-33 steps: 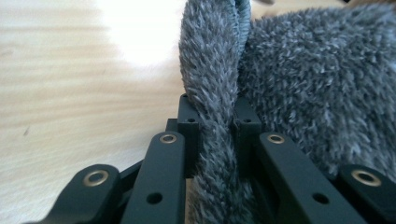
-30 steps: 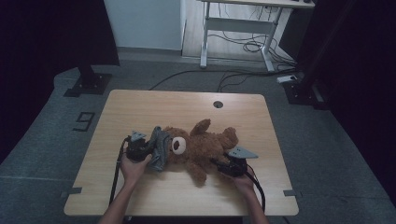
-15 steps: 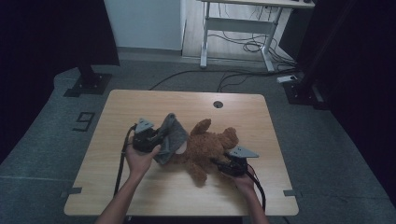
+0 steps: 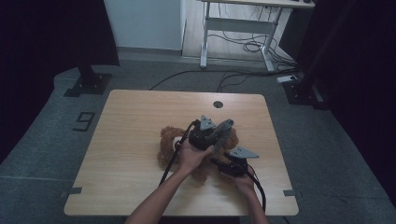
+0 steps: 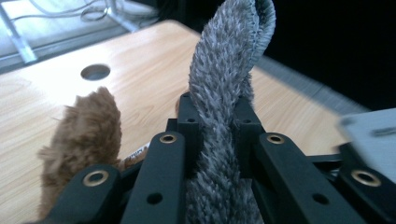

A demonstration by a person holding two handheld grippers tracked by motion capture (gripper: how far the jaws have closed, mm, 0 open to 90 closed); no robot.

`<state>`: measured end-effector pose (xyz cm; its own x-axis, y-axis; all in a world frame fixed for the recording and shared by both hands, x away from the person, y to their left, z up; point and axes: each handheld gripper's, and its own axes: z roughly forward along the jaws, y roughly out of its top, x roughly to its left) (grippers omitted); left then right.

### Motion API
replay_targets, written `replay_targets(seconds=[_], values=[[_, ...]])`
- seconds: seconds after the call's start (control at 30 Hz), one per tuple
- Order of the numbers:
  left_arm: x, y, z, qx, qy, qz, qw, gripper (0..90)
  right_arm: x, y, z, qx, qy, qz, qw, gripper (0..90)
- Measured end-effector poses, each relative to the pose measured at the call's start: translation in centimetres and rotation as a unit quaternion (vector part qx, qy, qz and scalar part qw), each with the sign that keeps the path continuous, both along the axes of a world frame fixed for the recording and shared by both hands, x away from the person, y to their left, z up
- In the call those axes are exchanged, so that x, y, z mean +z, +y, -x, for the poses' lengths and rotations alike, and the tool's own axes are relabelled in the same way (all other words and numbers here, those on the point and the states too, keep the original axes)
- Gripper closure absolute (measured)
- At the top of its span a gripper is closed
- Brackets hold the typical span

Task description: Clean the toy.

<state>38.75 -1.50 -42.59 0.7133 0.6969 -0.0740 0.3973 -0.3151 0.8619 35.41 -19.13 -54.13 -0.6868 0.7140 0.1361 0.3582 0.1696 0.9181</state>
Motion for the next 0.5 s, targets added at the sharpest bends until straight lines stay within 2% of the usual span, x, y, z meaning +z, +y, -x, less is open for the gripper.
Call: replay_targets(seconds=[0.03, 0.07, 0.27, 0.33, 0.4, 0.5], values=[[-1.1, -0.3, -0.7, 0.013, 0.009, -0.023, 0.9996, 77.7, 0.0, 0.0, 0.0, 0.000, 0.000, -0.001, 1.0000, 52.4], [-1.5, -0.1, -0.9, 0.019, 0.011, -0.027, 0.9994, 77.7, 0.0, 0.0, 0.0, -0.001, 0.000, 0.000, 1.0000, 52.3], [-2.5, 3.0, -1.2, 0.051, 0.014, -0.026, 0.9983, 77.7, -0.1, 0.1, 0.0, 0.002, -0.001, 0.006, 1.0000, 52.0], [-2.5, 3.4, -1.2, 0.053, 0.014, -0.028, 0.9981, 77.7, 0.0, 0.1, 0.1, 0.001, -0.001, 0.007, 1.0000, 52.1], [-3.0, 5.6, -1.0, 0.074, 0.010, -0.045, 0.9962, 77.7, 0.0, 0.1, 0.1, 0.000, 0.002, 0.007, 1.0000, 52.1], [-3.6, 8.2, -0.9, 0.091, 0.016, -0.043, 0.9948, 77.7, 0.0, 0.1, 0.0, -0.001, 0.003, 0.004, 1.0000, 52.1]])
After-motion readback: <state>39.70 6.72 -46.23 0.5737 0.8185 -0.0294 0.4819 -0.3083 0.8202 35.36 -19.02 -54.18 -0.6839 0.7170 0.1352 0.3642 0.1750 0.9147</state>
